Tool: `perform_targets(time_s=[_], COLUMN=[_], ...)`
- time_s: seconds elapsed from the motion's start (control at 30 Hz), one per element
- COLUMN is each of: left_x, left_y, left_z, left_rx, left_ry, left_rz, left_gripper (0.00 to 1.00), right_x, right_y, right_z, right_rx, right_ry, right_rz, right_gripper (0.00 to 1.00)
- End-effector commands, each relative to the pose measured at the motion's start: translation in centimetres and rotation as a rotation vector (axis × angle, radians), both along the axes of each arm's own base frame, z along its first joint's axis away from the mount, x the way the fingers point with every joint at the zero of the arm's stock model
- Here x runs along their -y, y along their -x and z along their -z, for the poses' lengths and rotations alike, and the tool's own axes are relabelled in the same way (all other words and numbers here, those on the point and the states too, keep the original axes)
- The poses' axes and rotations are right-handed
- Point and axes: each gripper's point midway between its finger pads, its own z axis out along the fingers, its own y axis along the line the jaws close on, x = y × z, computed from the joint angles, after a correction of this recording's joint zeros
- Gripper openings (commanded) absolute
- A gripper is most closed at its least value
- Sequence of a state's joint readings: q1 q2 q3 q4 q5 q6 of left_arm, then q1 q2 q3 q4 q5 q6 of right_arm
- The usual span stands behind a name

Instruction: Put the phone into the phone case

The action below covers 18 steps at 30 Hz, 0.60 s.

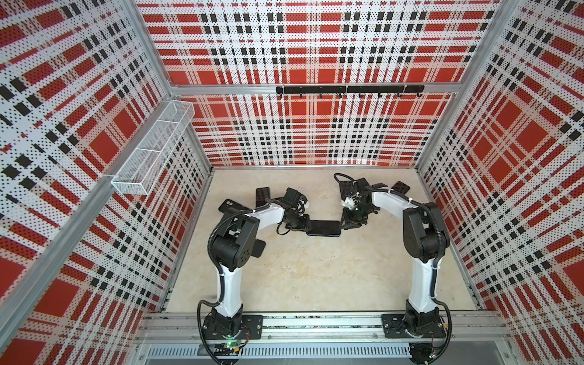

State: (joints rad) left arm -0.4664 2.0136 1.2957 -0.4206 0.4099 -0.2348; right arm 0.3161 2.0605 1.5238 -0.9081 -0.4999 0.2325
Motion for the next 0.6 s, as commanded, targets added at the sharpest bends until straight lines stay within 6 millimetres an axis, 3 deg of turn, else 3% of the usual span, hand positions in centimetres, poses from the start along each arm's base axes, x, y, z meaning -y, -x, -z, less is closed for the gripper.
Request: perform_targets(time_s=[0.0, 0.3, 0.57], left_x=[-0.2, -0.2, -0.2], left_y=[0.8, 0.7, 0.7], left_z=[1.7, 1.6, 1.6], left_rx=[-0.041, -0.041, -0.044], left_ry=[-0.035, -0.034, -0.031], left_rz=[0.015, 0.012, 0.007], left_gripper=[0.32, 0.32, 0.32], right_x=[-0.5, 0.1, -0.1], right_y=[0.0, 0.3, 0.6], right_z=[0.7, 2.0, 2.5], right_rx=[0.001, -0.018, -0.028], right_ry=[0.001, 0.044, 0.039], right_rz=[-0.010, -0.003, -0.002], right_gripper=[0.25, 0.23, 0.16])
